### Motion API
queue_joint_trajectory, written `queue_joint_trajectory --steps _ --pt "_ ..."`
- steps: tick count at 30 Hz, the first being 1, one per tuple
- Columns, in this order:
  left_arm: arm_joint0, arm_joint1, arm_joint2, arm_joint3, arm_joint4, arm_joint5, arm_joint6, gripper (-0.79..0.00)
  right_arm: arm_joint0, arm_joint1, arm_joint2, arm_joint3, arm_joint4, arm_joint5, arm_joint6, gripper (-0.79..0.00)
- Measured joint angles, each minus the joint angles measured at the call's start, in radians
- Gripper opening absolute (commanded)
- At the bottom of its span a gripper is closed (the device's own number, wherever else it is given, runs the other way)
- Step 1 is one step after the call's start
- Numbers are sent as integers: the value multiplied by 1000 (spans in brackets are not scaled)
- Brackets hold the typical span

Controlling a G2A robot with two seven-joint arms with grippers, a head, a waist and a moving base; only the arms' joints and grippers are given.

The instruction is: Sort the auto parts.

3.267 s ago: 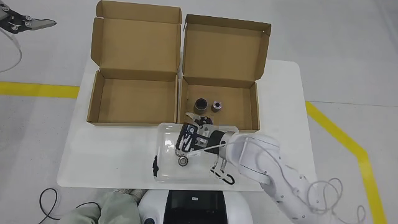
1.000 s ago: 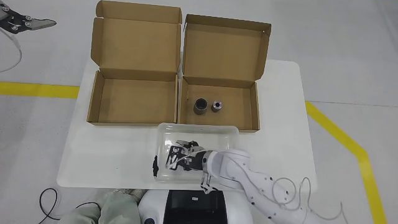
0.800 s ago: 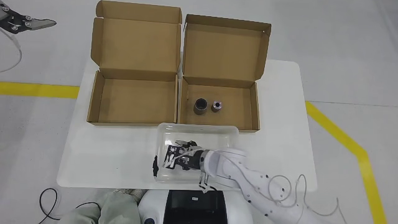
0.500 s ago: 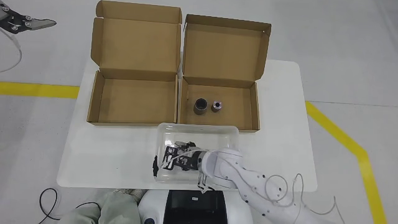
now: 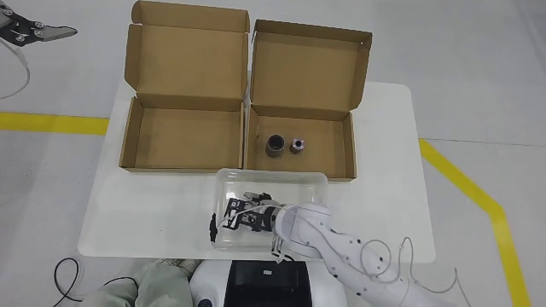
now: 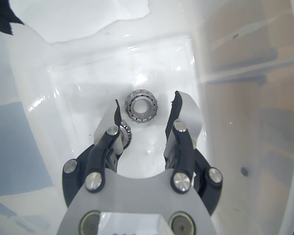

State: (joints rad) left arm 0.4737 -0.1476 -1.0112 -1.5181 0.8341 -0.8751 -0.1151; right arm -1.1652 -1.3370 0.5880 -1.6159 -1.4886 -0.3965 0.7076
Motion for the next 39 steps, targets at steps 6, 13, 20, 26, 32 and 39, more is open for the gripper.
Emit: queue_joint_trajectory --steps 6,13,20,26,32,39 --pt "0 0 0 0 0 0 0 0 -1 -4 -1 3 -2 -10 -9 -413" --pt "0 0 0 0 0 0 0 0 7 -11 -3 29 4 -14 -20 -425" --pt "0 0 0 0 0 0 0 0 5 -15 1 40 5 -17 -25 -785" --pt "0 0 0 0 0 0 0 0 6 -17 4 42 0 -18 -23 -785" --pt "0 0 0 0 0 0 0 0 -13 -11 23 5 -36 2 -44 -785" --pt "0 0 0 0 0 0 0 0 -62 9 81 -45 -17 -28 -151 -785"
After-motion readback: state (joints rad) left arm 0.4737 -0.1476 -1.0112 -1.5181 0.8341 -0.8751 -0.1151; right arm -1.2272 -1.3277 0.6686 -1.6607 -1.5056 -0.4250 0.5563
